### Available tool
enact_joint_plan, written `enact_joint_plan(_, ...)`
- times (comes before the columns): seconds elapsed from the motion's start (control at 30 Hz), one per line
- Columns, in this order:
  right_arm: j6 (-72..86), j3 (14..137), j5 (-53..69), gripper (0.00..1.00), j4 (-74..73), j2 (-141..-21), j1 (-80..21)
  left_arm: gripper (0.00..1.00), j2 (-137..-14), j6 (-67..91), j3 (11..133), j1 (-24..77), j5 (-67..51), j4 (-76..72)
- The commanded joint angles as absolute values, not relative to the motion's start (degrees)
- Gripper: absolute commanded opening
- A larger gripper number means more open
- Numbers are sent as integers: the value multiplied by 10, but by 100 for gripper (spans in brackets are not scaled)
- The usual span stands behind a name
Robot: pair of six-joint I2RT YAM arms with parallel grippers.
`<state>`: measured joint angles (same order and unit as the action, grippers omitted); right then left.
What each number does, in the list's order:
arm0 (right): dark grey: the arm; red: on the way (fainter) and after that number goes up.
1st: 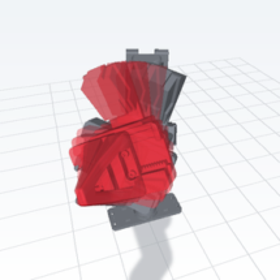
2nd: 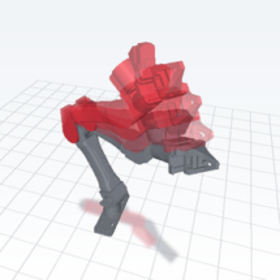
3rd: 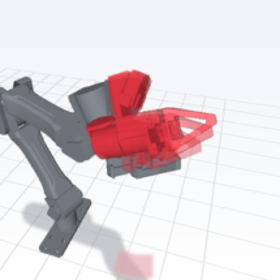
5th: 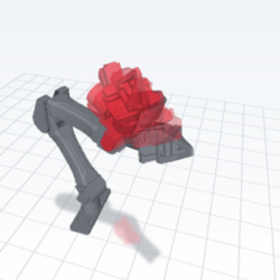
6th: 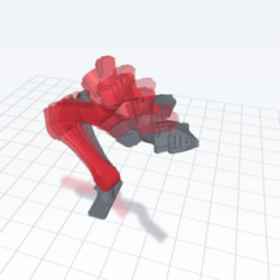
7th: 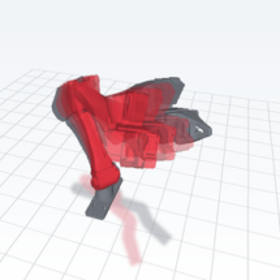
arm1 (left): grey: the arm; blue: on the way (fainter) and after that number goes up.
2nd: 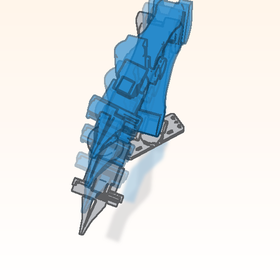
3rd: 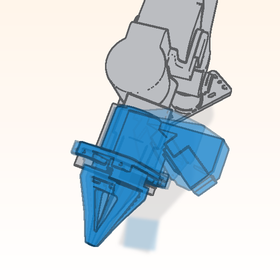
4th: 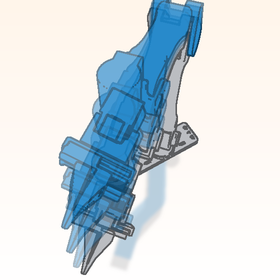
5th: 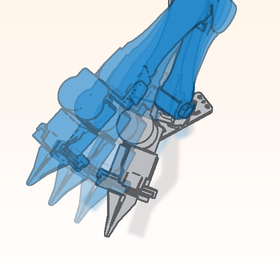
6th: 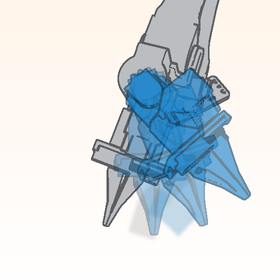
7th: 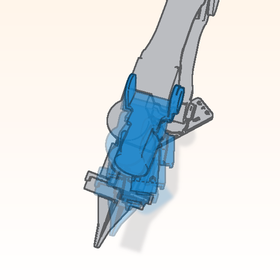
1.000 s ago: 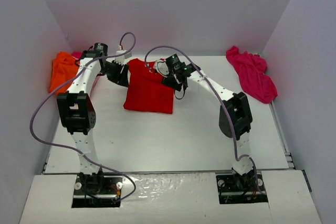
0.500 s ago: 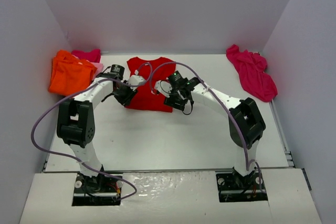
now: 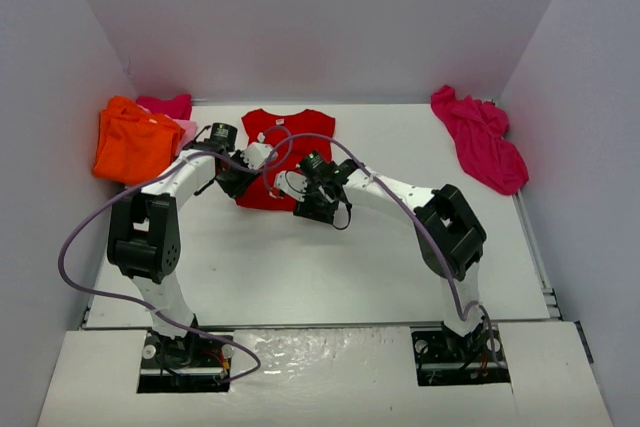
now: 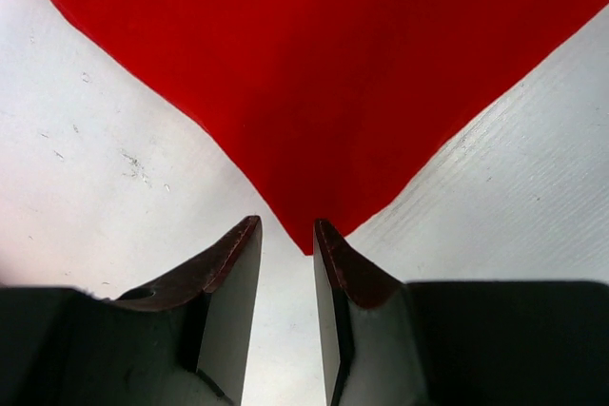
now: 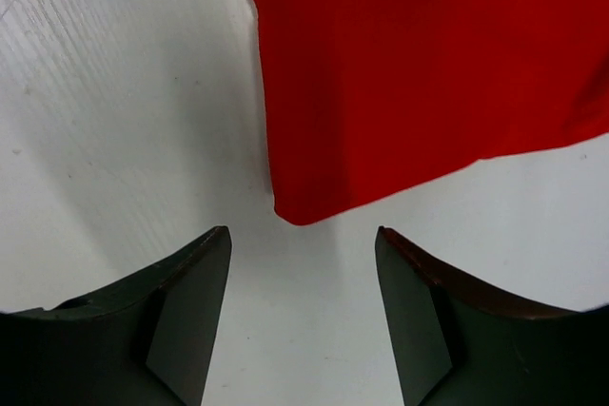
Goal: Fold and stack the t-shirts
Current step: Grab one side of the 2/3 rectangular tshirt with both arms
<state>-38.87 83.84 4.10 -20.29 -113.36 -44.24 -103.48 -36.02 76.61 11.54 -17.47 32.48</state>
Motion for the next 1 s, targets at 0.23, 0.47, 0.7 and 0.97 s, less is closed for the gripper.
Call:
enact_joint_plan(0.23, -376, 879, 30, 59, -188, -1163, -454, 23, -1010, -390, 777, 128, -199, 310)
enact_joint_plan(0.47, -379, 873, 10, 60, -182, -1160, -454, 25, -1026, -386, 804, 128, -219, 363)
enact_joint_plan(0.7, -381, 861, 11, 60, -175, -1163, -453, 30, -1073, -383, 827, 126, -225, 400)
enact_joint_plan(0.97, -385, 848, 2, 62, -168, -1168, -447, 34, -1081, -375, 833, 112, -221, 398)
